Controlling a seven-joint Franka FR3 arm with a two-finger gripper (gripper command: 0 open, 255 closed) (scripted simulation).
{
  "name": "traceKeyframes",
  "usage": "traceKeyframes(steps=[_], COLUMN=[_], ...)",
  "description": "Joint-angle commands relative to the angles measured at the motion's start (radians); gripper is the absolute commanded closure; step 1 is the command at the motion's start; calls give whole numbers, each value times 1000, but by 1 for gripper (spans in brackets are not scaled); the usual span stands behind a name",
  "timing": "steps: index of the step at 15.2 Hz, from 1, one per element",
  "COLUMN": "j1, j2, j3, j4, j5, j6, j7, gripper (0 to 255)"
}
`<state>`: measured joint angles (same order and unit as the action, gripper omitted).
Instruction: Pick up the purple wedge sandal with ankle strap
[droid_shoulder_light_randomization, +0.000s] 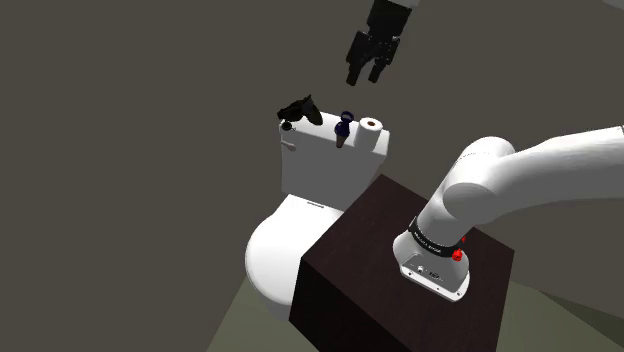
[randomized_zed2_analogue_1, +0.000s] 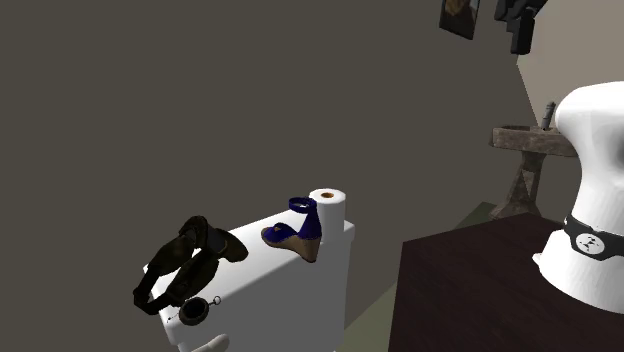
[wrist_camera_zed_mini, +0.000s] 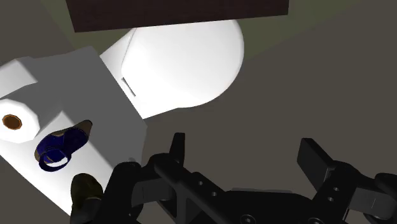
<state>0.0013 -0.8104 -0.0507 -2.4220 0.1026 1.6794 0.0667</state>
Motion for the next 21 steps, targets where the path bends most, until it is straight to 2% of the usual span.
traceKeyframes(steps=[1,11,21], j1=[0,-82,-152], j2=[0,351,705], j3=[0,-52,-119], j4=[0,93,271], j5=[0,-64,-102], j6=[0,179,282], j7=[0,42,90], gripper=[0,0,0])
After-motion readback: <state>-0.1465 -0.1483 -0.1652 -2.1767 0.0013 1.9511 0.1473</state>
